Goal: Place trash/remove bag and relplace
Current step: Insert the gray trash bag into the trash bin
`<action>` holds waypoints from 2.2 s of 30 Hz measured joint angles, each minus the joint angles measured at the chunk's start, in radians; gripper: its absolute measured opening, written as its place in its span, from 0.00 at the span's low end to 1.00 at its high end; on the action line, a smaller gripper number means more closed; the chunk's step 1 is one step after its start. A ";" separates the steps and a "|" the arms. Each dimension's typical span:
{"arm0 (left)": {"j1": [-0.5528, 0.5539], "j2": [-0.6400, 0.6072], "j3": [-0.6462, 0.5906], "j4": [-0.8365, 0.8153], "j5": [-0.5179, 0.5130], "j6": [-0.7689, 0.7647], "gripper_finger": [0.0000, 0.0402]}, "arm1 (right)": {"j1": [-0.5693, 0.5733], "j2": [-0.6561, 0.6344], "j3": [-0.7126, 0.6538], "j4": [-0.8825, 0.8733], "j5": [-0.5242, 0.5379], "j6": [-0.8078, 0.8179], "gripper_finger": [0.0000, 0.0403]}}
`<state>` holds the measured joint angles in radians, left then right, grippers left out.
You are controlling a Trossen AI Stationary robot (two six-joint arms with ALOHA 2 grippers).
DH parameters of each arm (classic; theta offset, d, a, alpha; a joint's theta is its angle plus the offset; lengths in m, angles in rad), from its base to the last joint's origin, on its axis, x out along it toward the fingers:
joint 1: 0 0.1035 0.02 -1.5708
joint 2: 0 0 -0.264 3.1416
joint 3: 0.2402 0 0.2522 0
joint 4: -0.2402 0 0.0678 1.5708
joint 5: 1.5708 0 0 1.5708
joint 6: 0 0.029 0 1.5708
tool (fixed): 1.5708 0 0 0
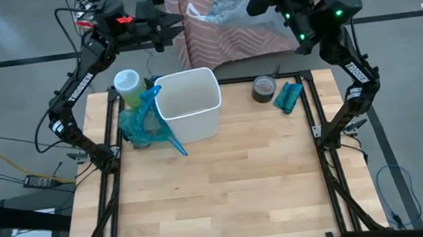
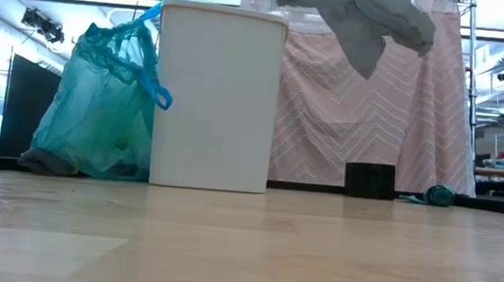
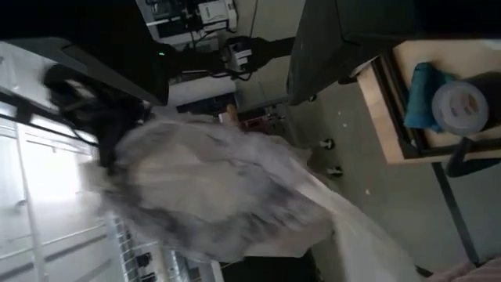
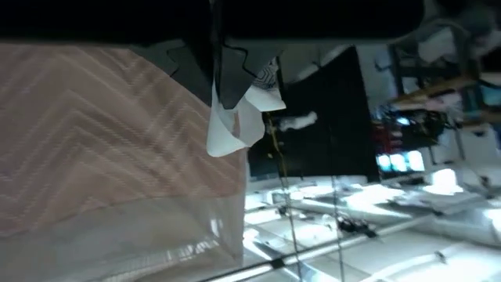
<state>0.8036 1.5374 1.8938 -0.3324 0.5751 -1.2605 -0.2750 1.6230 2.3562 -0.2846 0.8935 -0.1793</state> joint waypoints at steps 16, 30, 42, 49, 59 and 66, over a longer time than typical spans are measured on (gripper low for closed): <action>0.038 0.038 0.000 -0.002 0.003 0.052 0.68 | 0.007 -0.008 0.000 0.030 -0.027 -0.009 0.00; 0.043 0.038 0.000 0.056 0.051 0.076 0.67 | 0.007 -0.009 0.000 0.013 -0.033 -0.008 0.00; 0.013 0.041 0.000 0.069 0.106 0.078 0.43 | 0.007 -0.007 0.000 0.012 -0.033 -0.008 0.00; 0.013 0.038 0.000 0.069 0.127 0.077 0.24 | 0.007 -0.007 0.000 0.012 -0.024 -0.009 0.00; 0.030 0.006 0.000 0.198 0.140 -0.024 0.02 | 0.033 -0.006 0.000 0.075 -0.043 -0.031 0.00; 0.048 0.002 0.077 0.356 0.149 -0.181 0.01 | 0.057 -0.004 0.000 0.084 -0.248 0.107 0.00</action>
<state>0.8513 1.5394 1.9703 0.0234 0.7241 -1.4417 -0.2178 1.6188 2.3562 -0.2008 0.6456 -0.0723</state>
